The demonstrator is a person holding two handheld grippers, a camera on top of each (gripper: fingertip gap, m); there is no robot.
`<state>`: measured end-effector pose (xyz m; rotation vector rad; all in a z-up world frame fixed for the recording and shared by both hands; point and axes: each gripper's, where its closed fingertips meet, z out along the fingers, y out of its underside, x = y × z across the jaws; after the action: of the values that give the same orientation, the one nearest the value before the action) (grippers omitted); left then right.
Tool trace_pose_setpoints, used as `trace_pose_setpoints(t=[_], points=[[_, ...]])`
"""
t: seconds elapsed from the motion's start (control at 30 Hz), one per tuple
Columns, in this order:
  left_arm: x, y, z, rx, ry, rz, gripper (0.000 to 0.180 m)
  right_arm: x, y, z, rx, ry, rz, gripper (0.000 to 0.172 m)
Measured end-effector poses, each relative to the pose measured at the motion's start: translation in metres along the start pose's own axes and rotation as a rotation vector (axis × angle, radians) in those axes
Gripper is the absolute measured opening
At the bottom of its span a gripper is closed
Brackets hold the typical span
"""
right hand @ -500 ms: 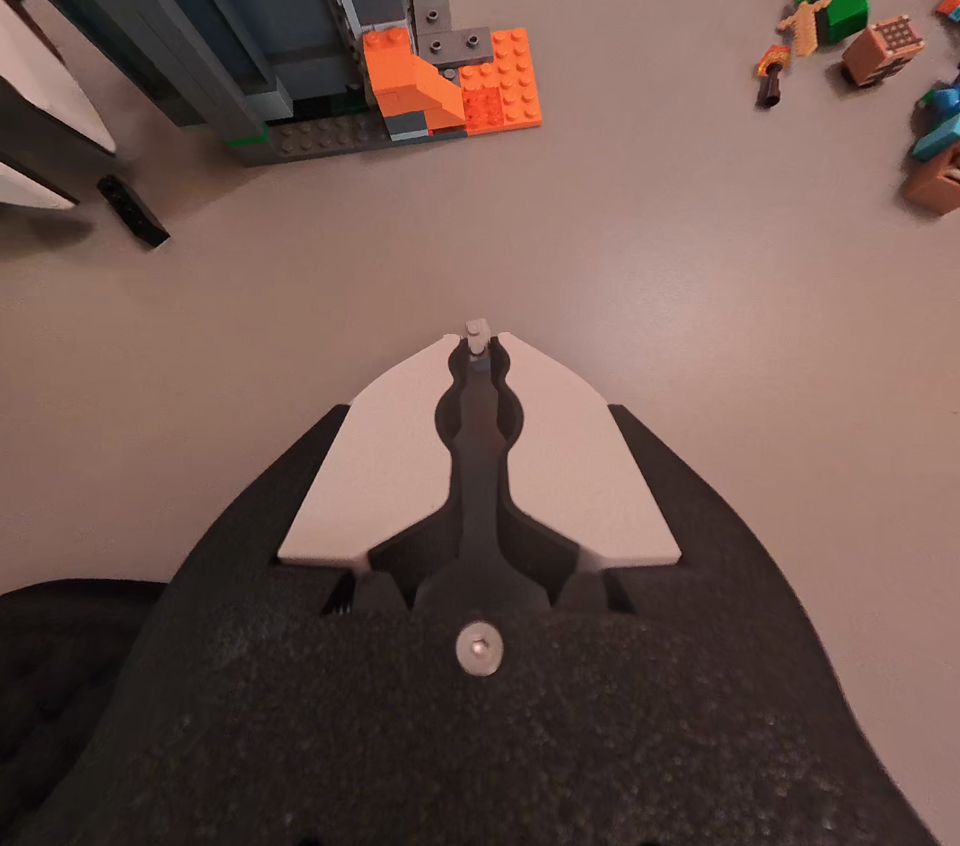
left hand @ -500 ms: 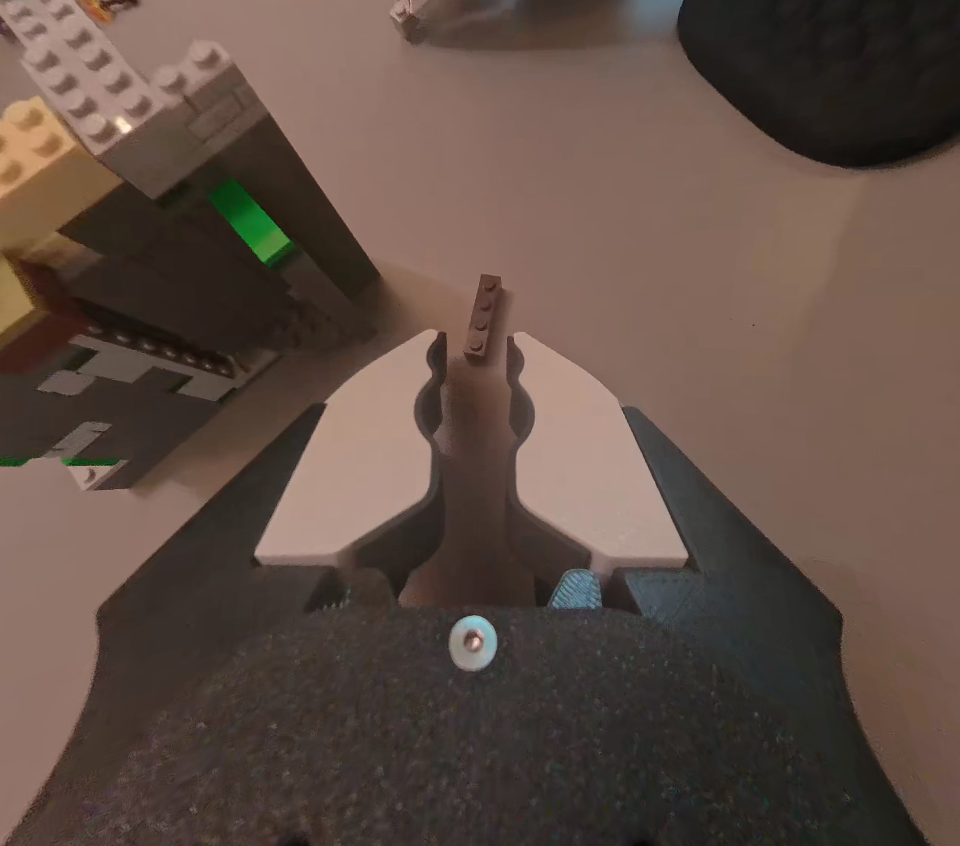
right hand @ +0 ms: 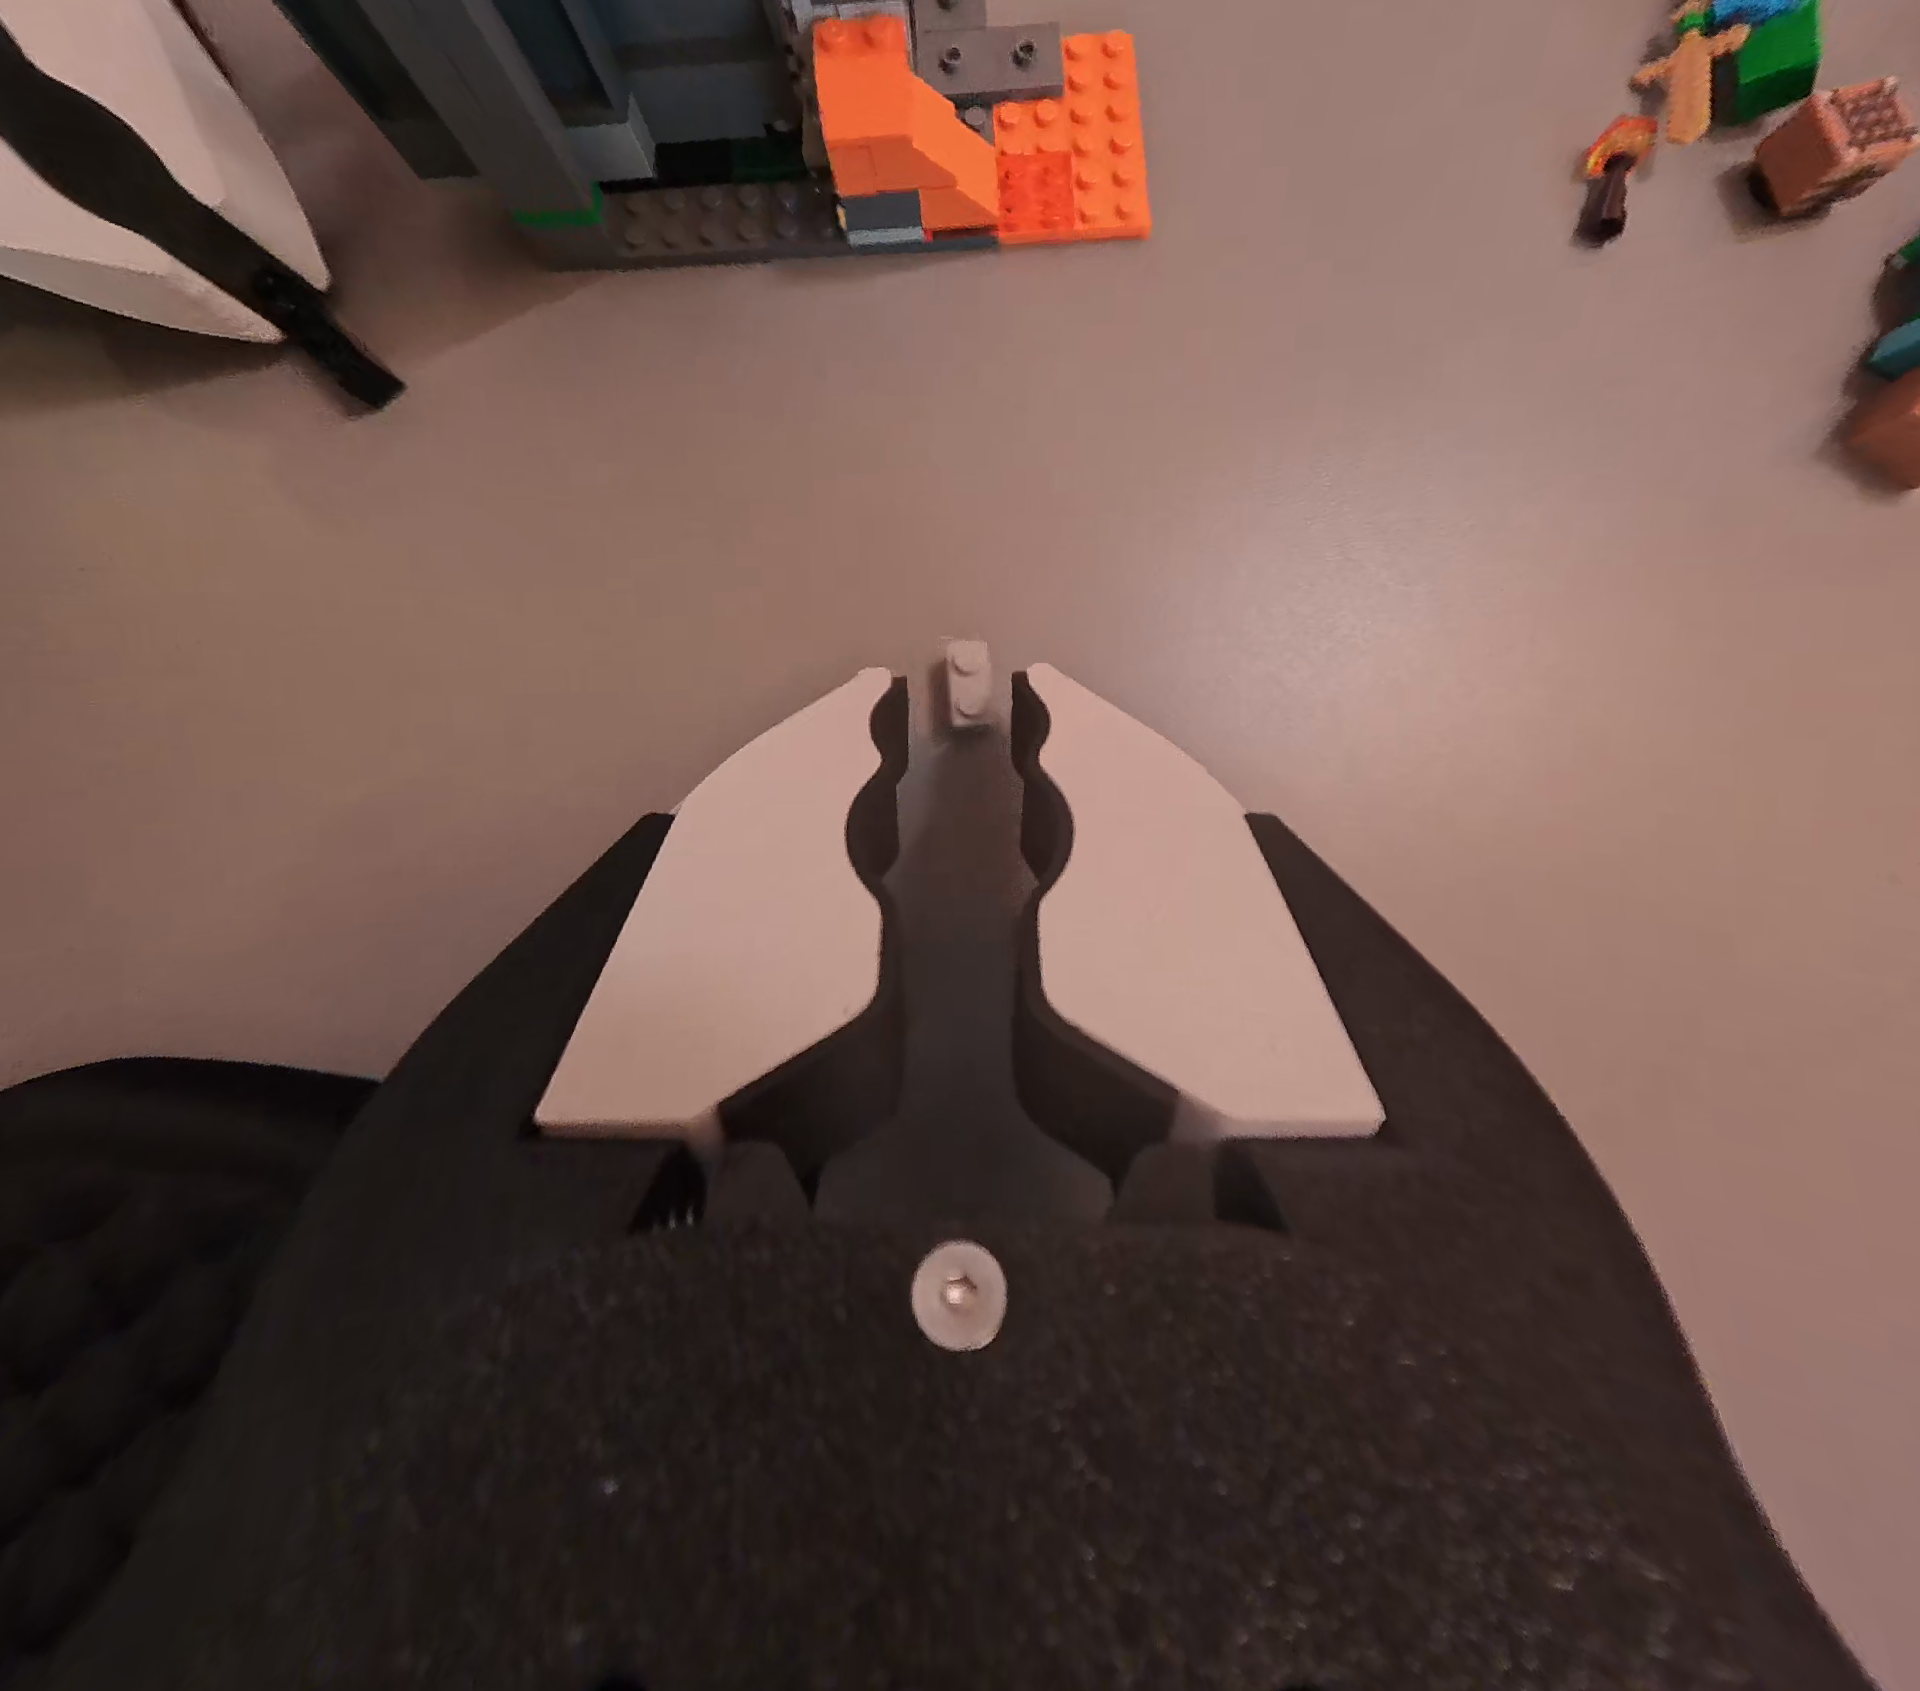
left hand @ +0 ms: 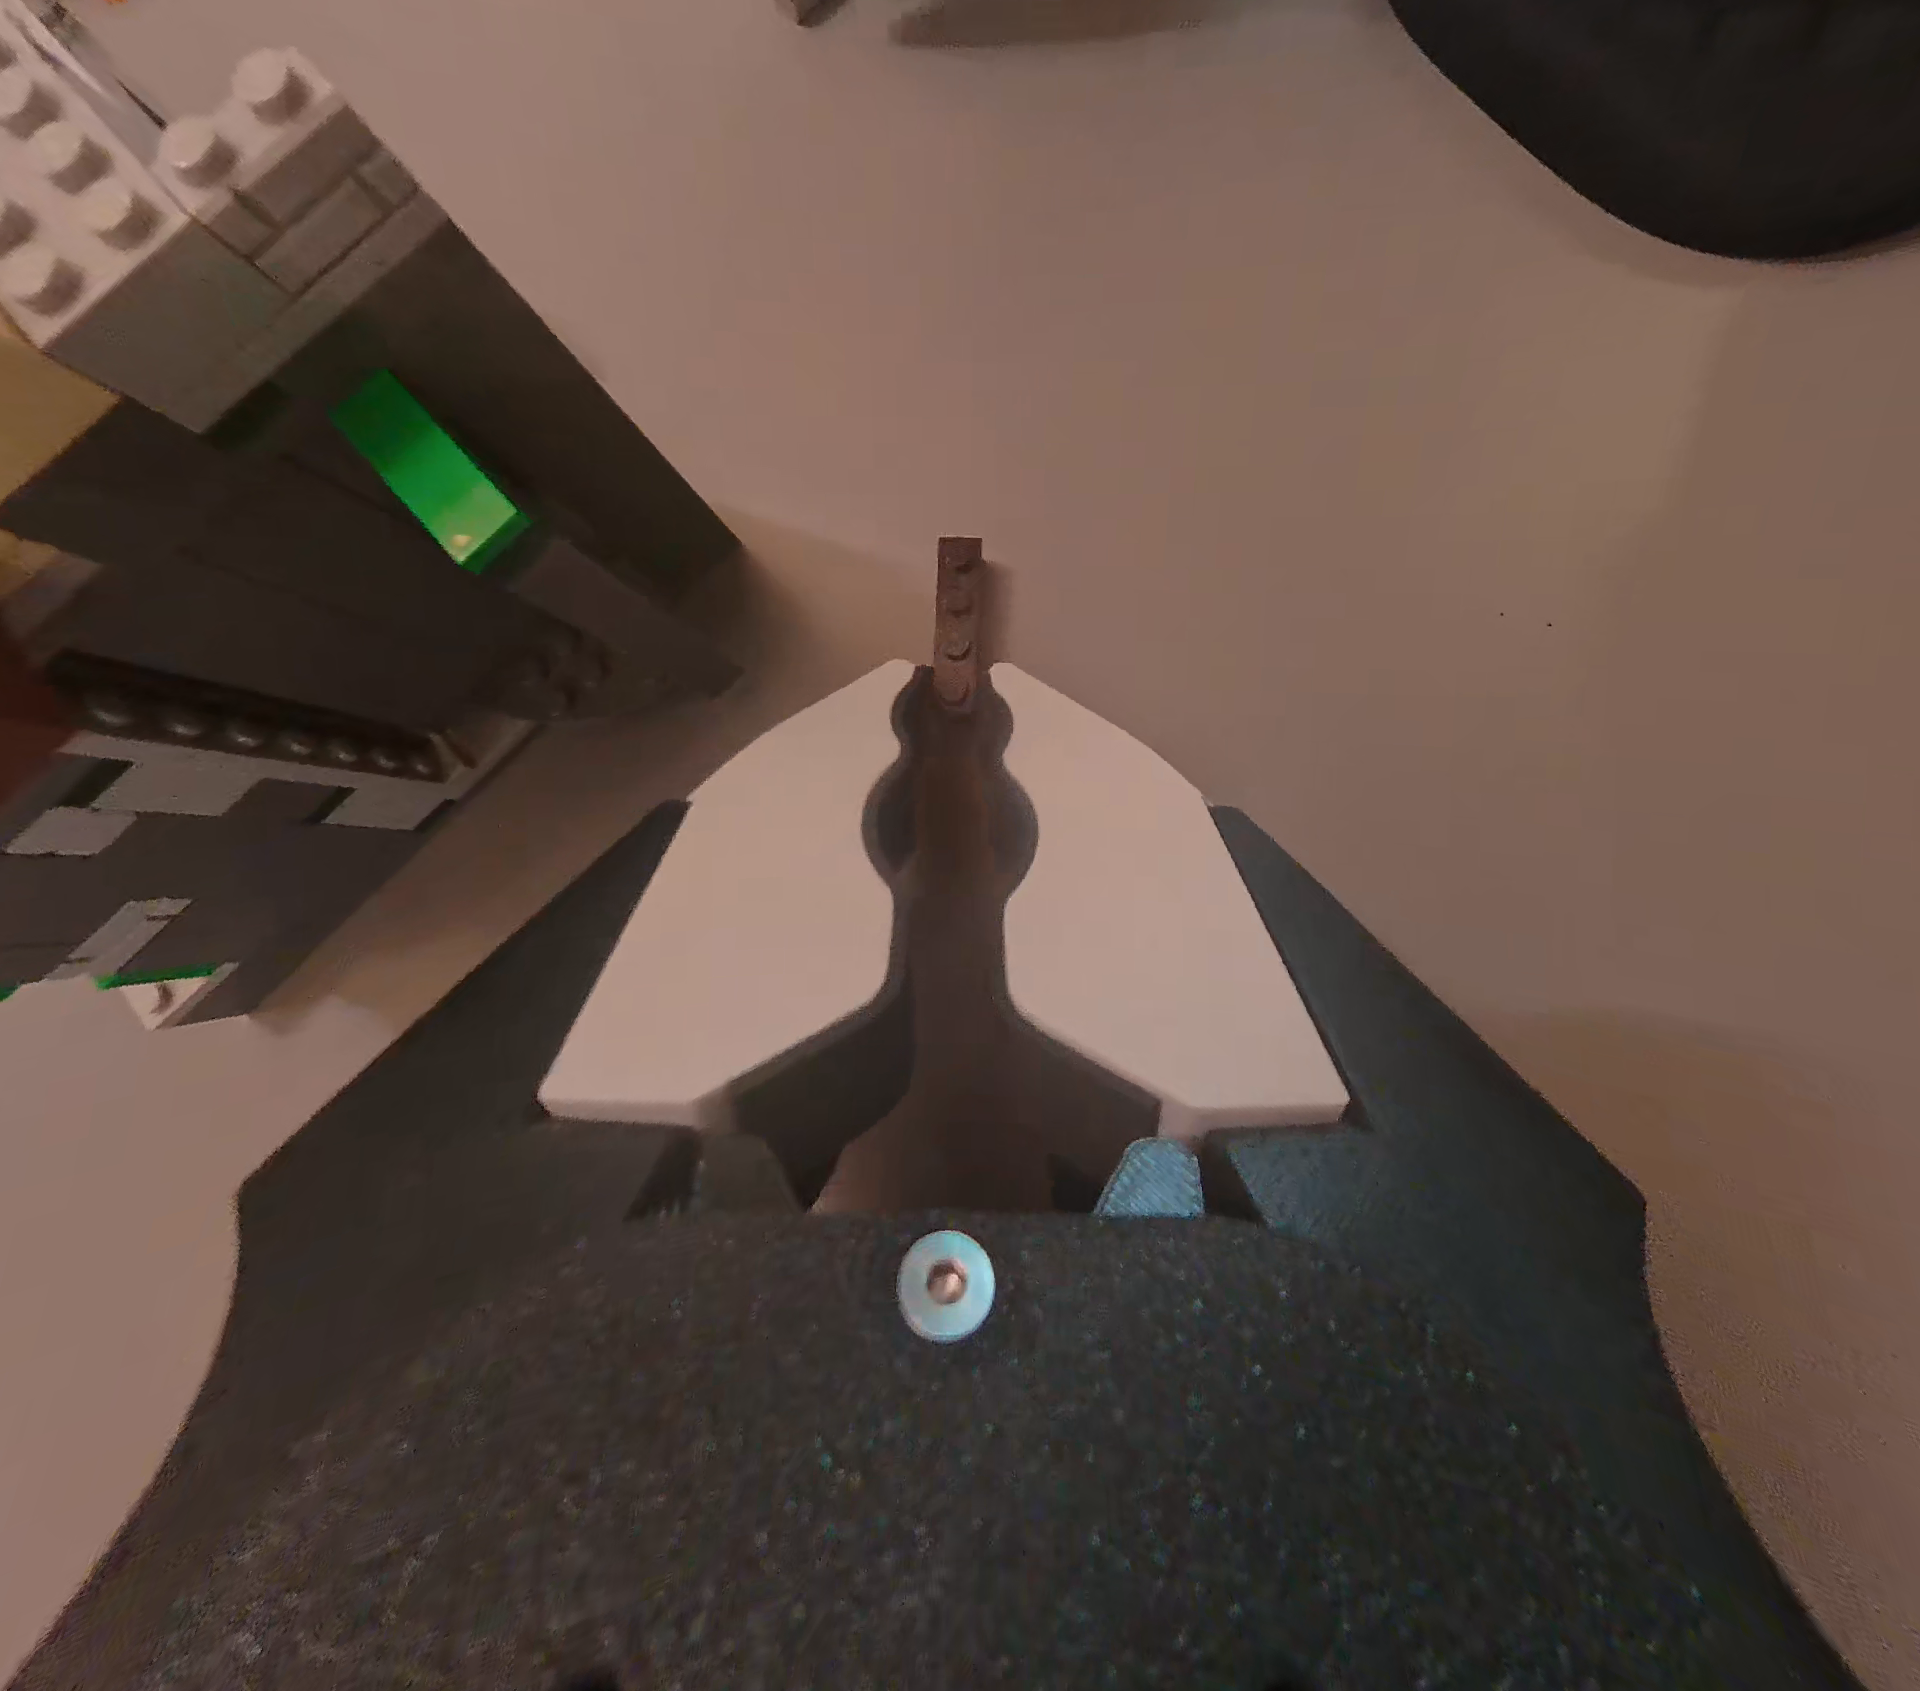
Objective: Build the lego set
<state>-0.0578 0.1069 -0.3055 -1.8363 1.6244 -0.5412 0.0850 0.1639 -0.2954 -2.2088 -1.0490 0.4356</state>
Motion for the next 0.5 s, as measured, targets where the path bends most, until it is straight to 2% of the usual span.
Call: trace_pose_setpoints(t=[0.13, 0.33, 0.5], points=[[0.005, -0.003, -0.001, 0.022, 0.019, 0.017, 0.008, -0.031, -0.022, -0.009, 0.052, -0.044, -0.106, 0.018], [0.014, -0.015, -0.007, 0.067, 0.053, 0.022, 0.008, -0.11, -0.042, 0.004, 0.089, -0.256, -0.302, 0.018], [0.016, -0.021, -0.014, 0.083, 0.039, 0.04, 0.008, -0.136, -0.046, 0.016, 0.079, -0.301, -0.407, 0.018]])
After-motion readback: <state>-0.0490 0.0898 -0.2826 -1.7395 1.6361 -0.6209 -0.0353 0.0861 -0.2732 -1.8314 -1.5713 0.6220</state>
